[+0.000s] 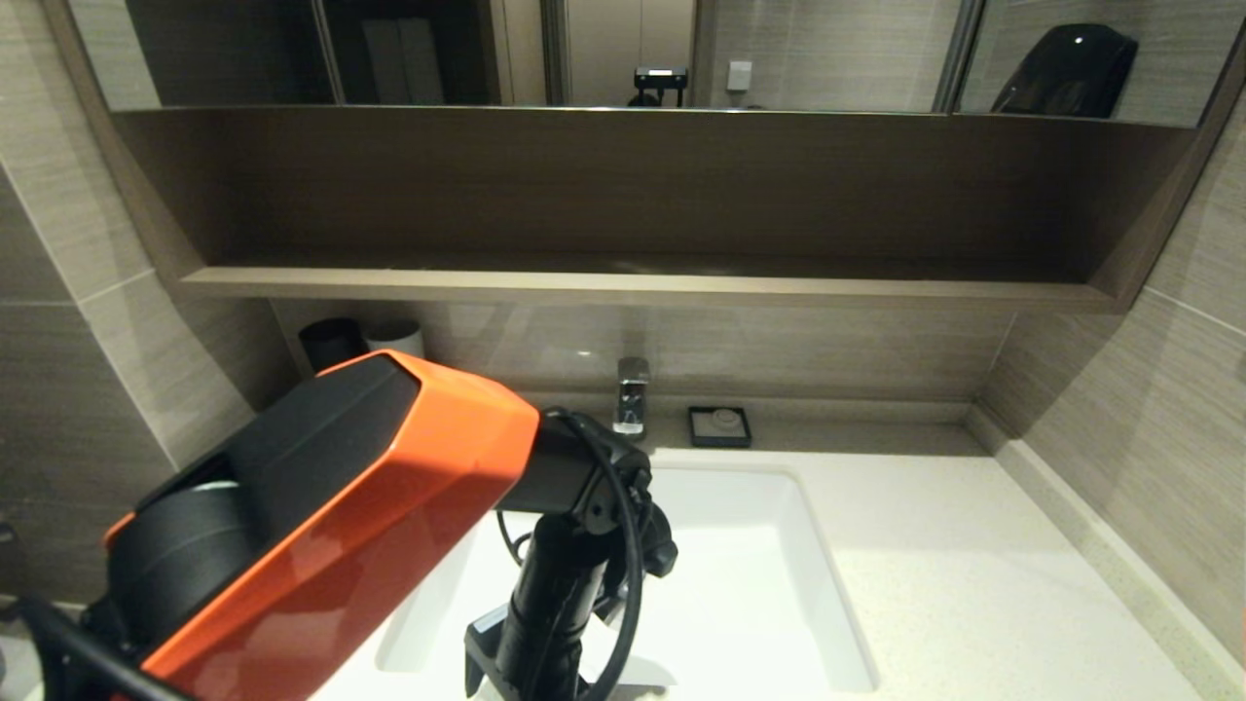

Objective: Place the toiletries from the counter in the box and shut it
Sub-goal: Pick up the bathroom toiletry

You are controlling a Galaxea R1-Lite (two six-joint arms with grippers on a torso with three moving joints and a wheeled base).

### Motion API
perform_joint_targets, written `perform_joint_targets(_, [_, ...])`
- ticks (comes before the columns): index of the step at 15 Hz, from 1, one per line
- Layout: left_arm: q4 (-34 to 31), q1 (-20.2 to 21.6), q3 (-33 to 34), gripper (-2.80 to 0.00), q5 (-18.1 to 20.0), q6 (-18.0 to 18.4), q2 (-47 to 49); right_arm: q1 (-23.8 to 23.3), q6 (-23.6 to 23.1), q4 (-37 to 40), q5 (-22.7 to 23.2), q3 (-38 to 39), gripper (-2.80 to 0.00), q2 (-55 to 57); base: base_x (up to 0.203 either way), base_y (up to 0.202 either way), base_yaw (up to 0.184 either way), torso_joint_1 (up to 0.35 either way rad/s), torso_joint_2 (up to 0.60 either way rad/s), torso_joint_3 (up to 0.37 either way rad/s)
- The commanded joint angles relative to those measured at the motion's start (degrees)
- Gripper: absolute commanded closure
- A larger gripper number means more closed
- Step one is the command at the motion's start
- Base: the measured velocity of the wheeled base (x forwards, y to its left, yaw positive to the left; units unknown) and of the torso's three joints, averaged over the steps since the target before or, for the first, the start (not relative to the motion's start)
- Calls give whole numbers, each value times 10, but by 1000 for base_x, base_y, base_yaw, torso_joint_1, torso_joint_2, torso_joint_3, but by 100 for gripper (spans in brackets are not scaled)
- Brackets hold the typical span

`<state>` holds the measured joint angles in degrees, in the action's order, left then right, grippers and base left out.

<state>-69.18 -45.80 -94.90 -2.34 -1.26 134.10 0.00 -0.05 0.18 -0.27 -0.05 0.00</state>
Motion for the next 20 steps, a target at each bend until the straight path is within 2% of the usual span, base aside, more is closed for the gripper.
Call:
perform_joint_targets(1, [0,-1,0,-280,0,0,2,0,0,0,0,0,0,0,0,0,0,0,0,0])
perform_joint_targets(9, [8,-3,0,-280,-1,-1,7,0,0,0,0,0,0,0,0,0,0,0,0,0])
perform_joint_targets(10, [8,-3,0,-202,0,-1,7,0,0,0,0,0,0,0,0,0,0,0,0,0])
perform_joint_targets(11, [8,-3,0,0,0,-1,6,0,0,0,0,0,0,0,0,0,0,0,0,0])
perform_joint_targets(20, [10,-3,1,0,-1,-1,6,0,0,0,0,0,0,0,0,0,0,0,0,0])
